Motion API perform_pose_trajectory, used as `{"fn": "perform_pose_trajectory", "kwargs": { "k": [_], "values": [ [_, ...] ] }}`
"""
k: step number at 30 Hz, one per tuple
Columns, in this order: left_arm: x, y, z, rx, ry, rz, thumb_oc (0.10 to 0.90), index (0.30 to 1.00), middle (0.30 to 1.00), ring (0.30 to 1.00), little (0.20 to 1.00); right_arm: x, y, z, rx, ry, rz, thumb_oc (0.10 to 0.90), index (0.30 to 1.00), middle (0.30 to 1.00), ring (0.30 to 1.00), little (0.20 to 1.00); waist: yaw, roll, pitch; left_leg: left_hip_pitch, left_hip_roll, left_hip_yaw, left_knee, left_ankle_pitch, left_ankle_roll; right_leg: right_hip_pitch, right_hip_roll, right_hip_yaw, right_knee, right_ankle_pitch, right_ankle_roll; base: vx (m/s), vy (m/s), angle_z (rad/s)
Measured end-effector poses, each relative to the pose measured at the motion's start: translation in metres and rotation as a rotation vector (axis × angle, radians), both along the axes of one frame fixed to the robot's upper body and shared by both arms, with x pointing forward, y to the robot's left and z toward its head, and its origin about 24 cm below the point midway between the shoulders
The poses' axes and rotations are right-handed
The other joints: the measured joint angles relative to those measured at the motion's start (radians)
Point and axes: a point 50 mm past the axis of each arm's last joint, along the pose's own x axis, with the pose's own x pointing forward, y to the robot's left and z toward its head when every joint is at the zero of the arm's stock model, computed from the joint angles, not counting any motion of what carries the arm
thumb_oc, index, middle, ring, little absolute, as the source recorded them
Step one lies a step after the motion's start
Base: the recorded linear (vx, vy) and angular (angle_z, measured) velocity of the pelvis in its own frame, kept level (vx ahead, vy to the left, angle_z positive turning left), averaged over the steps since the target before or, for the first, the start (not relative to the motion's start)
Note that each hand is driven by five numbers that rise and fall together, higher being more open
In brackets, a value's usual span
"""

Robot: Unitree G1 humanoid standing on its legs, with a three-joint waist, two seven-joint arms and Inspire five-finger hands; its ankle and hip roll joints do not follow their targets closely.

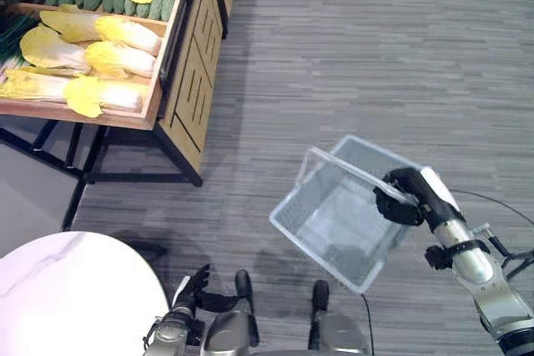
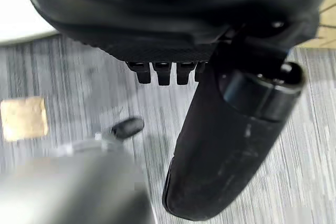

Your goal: Get the vegetables into the basket

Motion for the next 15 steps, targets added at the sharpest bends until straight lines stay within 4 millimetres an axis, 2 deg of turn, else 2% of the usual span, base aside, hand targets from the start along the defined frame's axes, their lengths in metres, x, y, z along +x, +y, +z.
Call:
{"fn": "perform_pose_trajectory", "kwargs": {
  "k": [5,7,8,9,11,12,15],
  "values": [
    [0.009,0.021,0.012,0.14,-0.042,-0.049,0.9,1.0,1.0,1.0,1.0,-0.018,-0.011,-0.041,-0.003,0.131,-0.129,0.4,0.3,0.3,0.3,0.3,0.017,-0.023,0.0,0.023,-0.004,-0.006,0.0,0.0,0.0,0.049,0.002,-0.014,-0.032,0.0,0.004,0.05,-0.001,0.1],
    [0.012,0.02,0.015,0.177,-0.068,-0.083,0.9,1.0,1.0,1.0,1.0,-0.027,-0.015,-0.05,-0.013,0.166,-0.159,0.4,0.3,0.3,0.3,0.3,0.02,-0.023,0.0,0.031,0.005,-0.011,0.0,-0.002,-0.002,0.057,0.006,-0.016,-0.032,-0.003,0.008,0.04,-0.034,0.03],
    [0.013,0.016,0.015,0.217,-0.076,-0.117,0.9,1.0,1.0,1.0,1.0,-0.035,-0.016,-0.063,0.005,0.179,-0.224,0.4,0.3,0.3,0.3,0.3,0.013,-0.03,-0.004,0.036,0.017,-0.016,0.0,-0.006,-0.008,0.065,0.018,-0.022,-0.032,-0.007,0.01,0.03,-0.037,0.03],
    [0.012,0.015,0.014,0.223,-0.073,-0.124,0.9,1.0,1.0,1.0,1.0,-0.038,-0.015,-0.067,0.012,0.191,-0.242,0.4,0.3,0.3,0.3,0.3,0.013,-0.034,-0.009,0.036,0.021,-0.017,-0.001,-0.008,-0.011,0.065,0.022,-0.022,-0.032,-0.01,0.008,0.03,-0.035,0.02],
    [0.007,0.012,0.01,0.222,-0.052,-0.122,0.9,1.0,1.0,1.0,1.0,-0.05,-0.015,-0.079,0.023,0.229,-0.278,0.4,0.3,0.3,0.3,0.3,0.007,-0.042,-0.026,0.036,0.028,-0.02,-0.001,-0.007,-0.015,0.065,0.029,-0.022,-0.033,-0.012,0.007,0.03,-0.031,-0.01],
    [-0.002,0.01,0.003,0.211,-0.014,-0.113,0.9,1.0,1.0,1.0,1.0,-0.065,-0.018,-0.095,0.027,0.3,-0.327,0.4,0.3,0.3,0.3,0.3,0.007,-0.051,-0.058,0.037,0.032,-0.022,-0.006,-0.013,-0.024,0.066,0.033,-0.022,-0.033,-0.017,0.005,0.02,-0.032,0.0],
    [-0.017,0.007,-0.003,0.2,0.021,-0.1,0.9,1.0,1.0,1.0,1.0,-0.089,-0.022,-0.11,0.021,0.381,-0.392,0.4,0.3,0.3,0.3,0.3,0.005,-0.053,-0.089,0.036,0.036,-0.022,-0.006,-0.017,-0.032,0.065,0.037,-0.022,-0.033,-0.022,0.008,0.01,-0.022,-0.01]
  ]
}}
